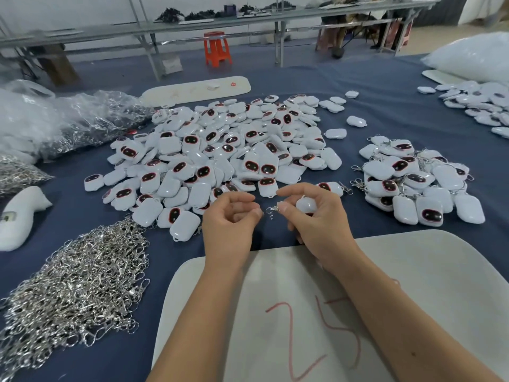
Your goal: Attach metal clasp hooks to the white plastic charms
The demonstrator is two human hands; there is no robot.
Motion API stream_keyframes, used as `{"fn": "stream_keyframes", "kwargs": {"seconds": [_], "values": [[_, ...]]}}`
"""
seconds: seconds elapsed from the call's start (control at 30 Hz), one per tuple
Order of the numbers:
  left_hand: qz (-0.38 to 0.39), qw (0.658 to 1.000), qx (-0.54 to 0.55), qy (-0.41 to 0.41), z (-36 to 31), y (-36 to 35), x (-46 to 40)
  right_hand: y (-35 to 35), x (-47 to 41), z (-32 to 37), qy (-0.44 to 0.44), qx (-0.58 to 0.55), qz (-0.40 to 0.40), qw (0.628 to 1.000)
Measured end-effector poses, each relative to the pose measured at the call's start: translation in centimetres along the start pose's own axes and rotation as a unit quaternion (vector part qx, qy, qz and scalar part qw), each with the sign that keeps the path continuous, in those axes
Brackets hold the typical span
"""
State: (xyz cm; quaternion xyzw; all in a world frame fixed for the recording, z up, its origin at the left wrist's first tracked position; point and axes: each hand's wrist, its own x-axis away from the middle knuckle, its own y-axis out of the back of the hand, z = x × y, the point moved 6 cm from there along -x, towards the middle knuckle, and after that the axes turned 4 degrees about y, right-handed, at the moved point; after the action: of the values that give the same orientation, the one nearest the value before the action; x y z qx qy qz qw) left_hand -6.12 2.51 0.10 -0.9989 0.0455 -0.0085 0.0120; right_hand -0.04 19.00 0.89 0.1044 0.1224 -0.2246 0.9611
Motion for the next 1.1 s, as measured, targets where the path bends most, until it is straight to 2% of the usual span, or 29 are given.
{"fn": "stream_keyframes", "kwargs": {"seconds": [0.07,0.2,0.27,0.4,0.5,0.63,0.7,0.77,0.87,0.93,1.1], "values": [[0.017,1.0,-0.008,0.008,0.1,-0.2,-0.1,0.0,0.0,-0.1,-0.001,0.0,-0.005,1.0],[0.121,0.992,-0.034,-0.012,-0.2,-1.6,0.4,0.1,-0.1,0.0,0.005,0.007,-0.015,1.0],[0.15,0.987,-0.042,-0.033,-0.4,-2.0,0.6,0.1,-0.1,0.2,0.008,-0.003,-0.017,1.0],[0.089,0.993,-0.059,-0.05,-0.3,-1.4,0.2,0.2,-0.1,0.1,0.003,-0.005,-0.023,1.0],[0.041,0.999,-0.007,-0.025,0.0,-0.6,-0.3,0.3,-0.1,-0.1,-0.003,0.008,-0.033,0.999],[0.028,1.0,0.013,0.003,0.3,-0.3,-0.4,0.2,0.0,0.0,-0.004,0.011,-0.026,1.0],[0.045,0.999,-0.01,0.006,0.4,-0.6,-0.4,0.2,0.0,0.0,-0.002,0.011,-0.024,1.0],[0.096,0.995,-0.034,-0.004,0.3,-1.3,-0.1,0.2,-0.1,0.1,0.002,0.007,-0.022,1.0],[0.16,0.983,-0.072,-0.06,-0.5,-2.2,0.5,0.3,-0.1,0.1,0.002,0.003,-0.024,1.0],[0.162,0.98,-0.079,-0.078,-0.7,-2.3,0.7,0.3,-0.1,0.1,0.001,-0.001,-0.024,1.0],[0.109,0.991,-0.059,-0.051,-0.1,-1.5,0.2,0.4,0.0,0.0,-0.002,0.002,-0.034,0.999]]}}
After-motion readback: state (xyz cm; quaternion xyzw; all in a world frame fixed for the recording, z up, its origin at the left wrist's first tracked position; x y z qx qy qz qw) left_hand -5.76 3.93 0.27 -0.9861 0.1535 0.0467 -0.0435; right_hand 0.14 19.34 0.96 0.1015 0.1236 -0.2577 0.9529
